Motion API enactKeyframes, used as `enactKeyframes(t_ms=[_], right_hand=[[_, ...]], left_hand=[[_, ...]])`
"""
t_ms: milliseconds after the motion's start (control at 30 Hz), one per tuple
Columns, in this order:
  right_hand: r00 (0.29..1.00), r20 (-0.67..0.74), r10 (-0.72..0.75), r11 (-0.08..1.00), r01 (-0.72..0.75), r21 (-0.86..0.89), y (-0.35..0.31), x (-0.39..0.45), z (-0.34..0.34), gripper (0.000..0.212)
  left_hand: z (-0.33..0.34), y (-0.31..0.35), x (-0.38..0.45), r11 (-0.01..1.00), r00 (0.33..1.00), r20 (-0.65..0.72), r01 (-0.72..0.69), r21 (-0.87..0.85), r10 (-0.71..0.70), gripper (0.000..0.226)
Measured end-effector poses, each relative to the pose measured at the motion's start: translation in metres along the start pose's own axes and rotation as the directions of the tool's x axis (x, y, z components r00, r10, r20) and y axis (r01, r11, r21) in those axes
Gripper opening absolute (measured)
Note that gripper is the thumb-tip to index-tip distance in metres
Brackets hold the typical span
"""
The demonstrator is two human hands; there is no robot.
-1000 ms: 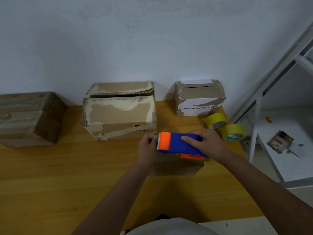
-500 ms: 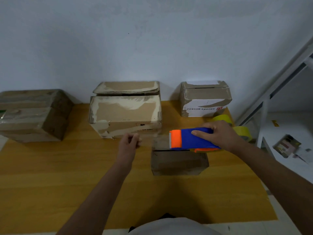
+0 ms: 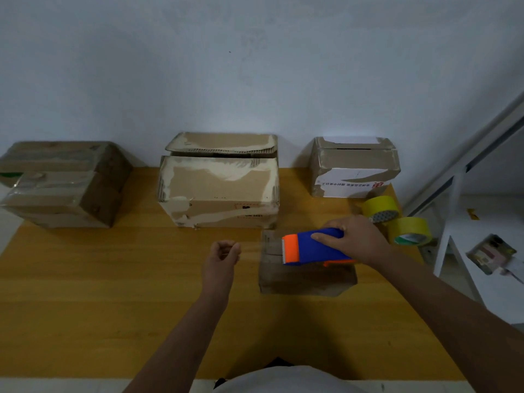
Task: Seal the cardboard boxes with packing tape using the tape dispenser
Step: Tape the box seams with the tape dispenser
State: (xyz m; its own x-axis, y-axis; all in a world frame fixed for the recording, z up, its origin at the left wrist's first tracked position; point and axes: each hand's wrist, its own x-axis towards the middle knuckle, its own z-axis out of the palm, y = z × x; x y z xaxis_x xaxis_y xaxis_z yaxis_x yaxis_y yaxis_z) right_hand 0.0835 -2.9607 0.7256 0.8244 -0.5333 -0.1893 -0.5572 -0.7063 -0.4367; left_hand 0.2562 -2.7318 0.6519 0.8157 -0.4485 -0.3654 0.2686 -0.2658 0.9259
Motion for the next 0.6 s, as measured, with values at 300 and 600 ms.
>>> enactKeyframes(t_ms=[300, 600], right_hand=[[0.999, -0.029, 0.041, 0.999, -0.041, 0.004, -0.002, -0.004, 0.007, 0.041], [0.998, -0.026, 0.056, 0.998, -0.056, -0.022, -0.003, 0.0, 0.01, 0.042]], left_hand=[[0.006, -0.017, 0.013, 0.999, 0.999, -0.032, 0.032, 0.019, -0.031, 0.011], [0.025, -0.037, 0.026, 0.985, 0.984, 0.071, 0.155, 0.081, -0.161, 0.011]])
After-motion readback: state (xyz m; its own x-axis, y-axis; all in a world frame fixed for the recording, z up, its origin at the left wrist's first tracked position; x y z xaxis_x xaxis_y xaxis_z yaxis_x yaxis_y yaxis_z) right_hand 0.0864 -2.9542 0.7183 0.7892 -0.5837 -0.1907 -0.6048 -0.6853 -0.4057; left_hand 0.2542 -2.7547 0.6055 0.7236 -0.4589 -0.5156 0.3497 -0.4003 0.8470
